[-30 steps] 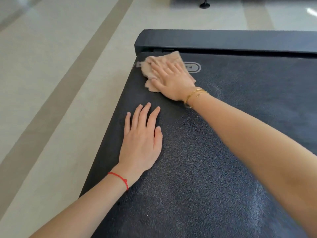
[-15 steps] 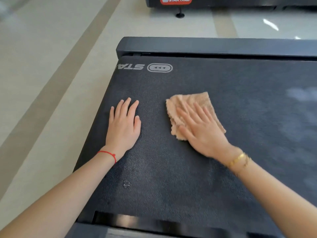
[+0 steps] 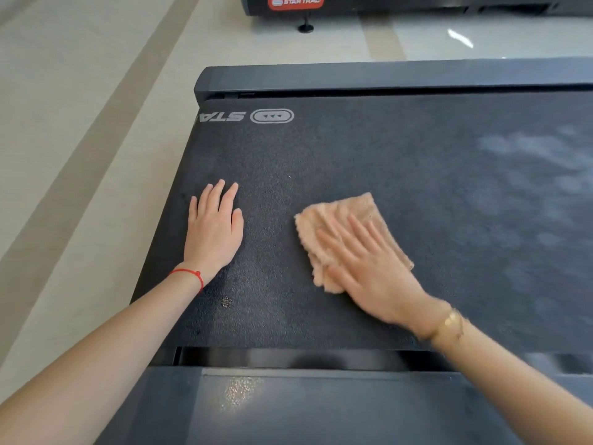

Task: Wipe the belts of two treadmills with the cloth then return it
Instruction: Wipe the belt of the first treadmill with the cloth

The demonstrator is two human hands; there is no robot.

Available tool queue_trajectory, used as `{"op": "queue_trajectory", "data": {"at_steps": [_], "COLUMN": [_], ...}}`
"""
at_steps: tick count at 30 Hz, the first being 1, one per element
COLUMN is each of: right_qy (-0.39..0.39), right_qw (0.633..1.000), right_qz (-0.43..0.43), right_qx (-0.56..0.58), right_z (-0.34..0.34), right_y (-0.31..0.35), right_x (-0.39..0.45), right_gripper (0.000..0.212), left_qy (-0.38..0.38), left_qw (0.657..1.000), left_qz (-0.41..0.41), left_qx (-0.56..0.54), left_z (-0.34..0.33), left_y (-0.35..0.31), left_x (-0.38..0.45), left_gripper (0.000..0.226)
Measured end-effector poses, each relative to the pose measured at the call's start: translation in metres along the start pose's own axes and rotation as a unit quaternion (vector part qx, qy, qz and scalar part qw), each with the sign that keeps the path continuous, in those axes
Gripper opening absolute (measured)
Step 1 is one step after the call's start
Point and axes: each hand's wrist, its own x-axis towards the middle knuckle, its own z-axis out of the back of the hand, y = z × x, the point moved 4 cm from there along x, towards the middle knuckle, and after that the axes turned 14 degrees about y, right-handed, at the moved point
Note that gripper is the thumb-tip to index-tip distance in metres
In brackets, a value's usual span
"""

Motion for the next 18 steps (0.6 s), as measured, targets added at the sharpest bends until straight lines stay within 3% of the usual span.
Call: {"op": "queue_trajectory", "data": {"at_steps": [4, 10, 12, 14, 18], "right_qy": [0.003, -0.022, -0.013, -0.010, 0.000], "right_qw": [1.000, 0.986, 0.983, 0.990, 0.998], "right_qz": [0.028, -0.152, -0.168, -0.122, 0.068], "right_qx": [0.000, 0.061, 0.071, 0.062, -0.019], "right_z": [-0.012, 0.023, 0.025, 0.023, -0.001], "right_y": [0.010, -0.048, -0.043, -0.019, 0.073], "right_x": [-0.030, 0.031, 0.047, 0.052, 0.040], "right_gripper": [0.056, 0.056, 0.055, 0.054, 0.053], "left_qy": [0.004, 0.018, 0.025, 0.022, 0.003], "left_qw": [1.000, 0.999, 0.999, 0.998, 0.999], "left_qz": [0.000, -0.027, -0.037, -0.045, -0.027], "left_qx": [0.000, -0.005, -0.012, -0.027, -0.029], "left_z": [0.000, -0.002, -0.002, -0.002, 0.000], "left_y": [0.001, 0.010, 0.014, 0.021, 0.047], "left_x": [-0.001, -0.020, -0.031, -0.046, -0.080], "left_gripper": [0.050, 0.049, 0.049, 0.048, 0.048]}}
